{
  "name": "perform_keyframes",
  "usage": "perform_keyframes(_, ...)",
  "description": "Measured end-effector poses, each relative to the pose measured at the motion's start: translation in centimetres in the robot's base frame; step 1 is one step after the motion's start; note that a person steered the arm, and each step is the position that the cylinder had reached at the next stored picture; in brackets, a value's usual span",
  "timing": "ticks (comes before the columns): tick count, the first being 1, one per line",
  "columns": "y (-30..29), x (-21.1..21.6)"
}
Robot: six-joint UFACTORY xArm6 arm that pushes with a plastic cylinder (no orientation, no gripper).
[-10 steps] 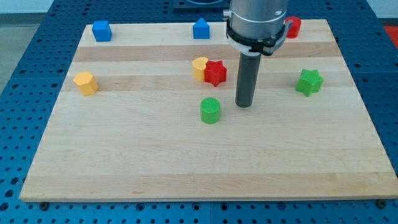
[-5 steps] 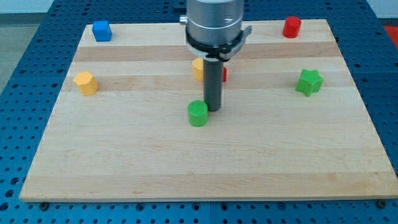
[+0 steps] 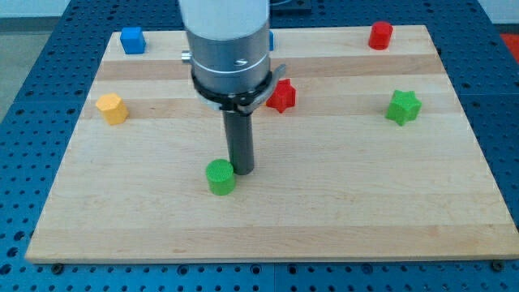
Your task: Place the green circle below the yellow hexagon
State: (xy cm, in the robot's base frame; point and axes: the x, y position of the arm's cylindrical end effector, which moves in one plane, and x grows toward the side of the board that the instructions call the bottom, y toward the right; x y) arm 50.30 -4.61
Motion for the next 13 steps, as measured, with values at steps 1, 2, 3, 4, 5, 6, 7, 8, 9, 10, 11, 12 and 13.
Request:
perform_keyframes(1,-0.3,0.0)
perform_keyframes(2,1.3,0.8)
perform_keyframes(3,-0.3,1.1)
perform_keyframes(4,-3.8,1.1)
perform_keyframes(5,-4.6,1.1)
perform_keyframes(6,-7.4,1.1)
perform_keyframes(7,-8.8,1.1)
perform_keyframes(8,-8.8,1.2)
perform_keyframes(9,-7.6,1.7)
perform_keyframes(10,-8.2,2.9)
perform_keyframes(11,-9.8,4.4)
perform_keyframes(12,-11.0,5.6)
perform_keyframes(13,-12.6,6.7)
